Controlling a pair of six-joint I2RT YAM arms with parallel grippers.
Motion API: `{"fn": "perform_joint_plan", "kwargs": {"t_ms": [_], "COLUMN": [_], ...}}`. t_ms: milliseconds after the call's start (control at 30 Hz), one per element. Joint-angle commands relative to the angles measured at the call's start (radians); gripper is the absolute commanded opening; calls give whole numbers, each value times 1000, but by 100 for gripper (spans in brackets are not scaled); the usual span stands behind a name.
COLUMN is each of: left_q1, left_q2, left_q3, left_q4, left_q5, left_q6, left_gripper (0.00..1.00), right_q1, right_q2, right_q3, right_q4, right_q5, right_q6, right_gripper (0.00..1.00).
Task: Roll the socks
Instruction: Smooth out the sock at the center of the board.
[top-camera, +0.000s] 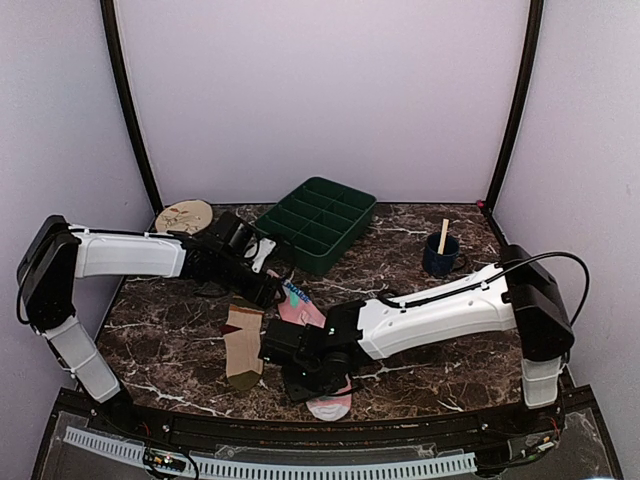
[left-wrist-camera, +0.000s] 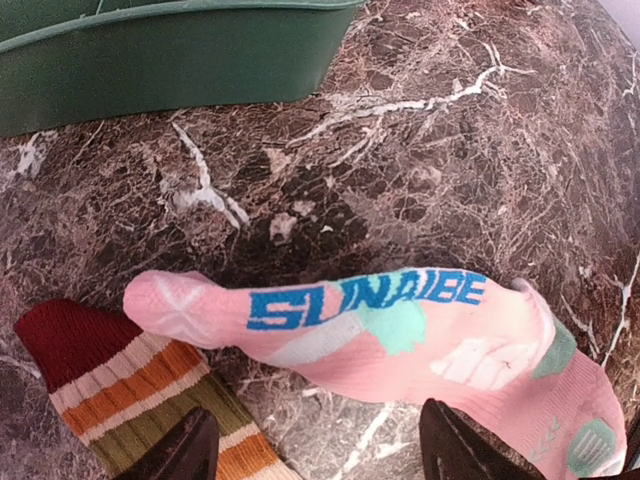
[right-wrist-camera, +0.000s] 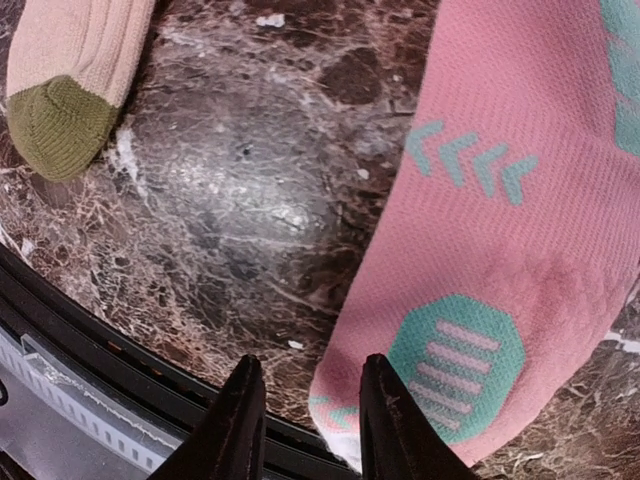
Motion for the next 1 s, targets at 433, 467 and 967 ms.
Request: {"fn": "perform_joint_plan", "kwargs": {"t_ms": [433, 467, 967], "left_q1": [12, 13, 12], "left_q2": [229, 247, 331], "left_q3": [128, 141, 217], "left_q4": [45, 37, -109], "left_q5": [-7, -11, -32], "left_q6": [-57, -60, -160], "left_gripper": [71, 71, 66], "right_q1": [16, 13, -190], "right_q2": [-166, -175, -399], "right_q3": [-283, -300, -539], "right_q4": [45, 45, -3], "right_q5": [-44, -45, 51], "right_q6": [133, 133, 68], "right_gripper": [30, 30, 30]}}
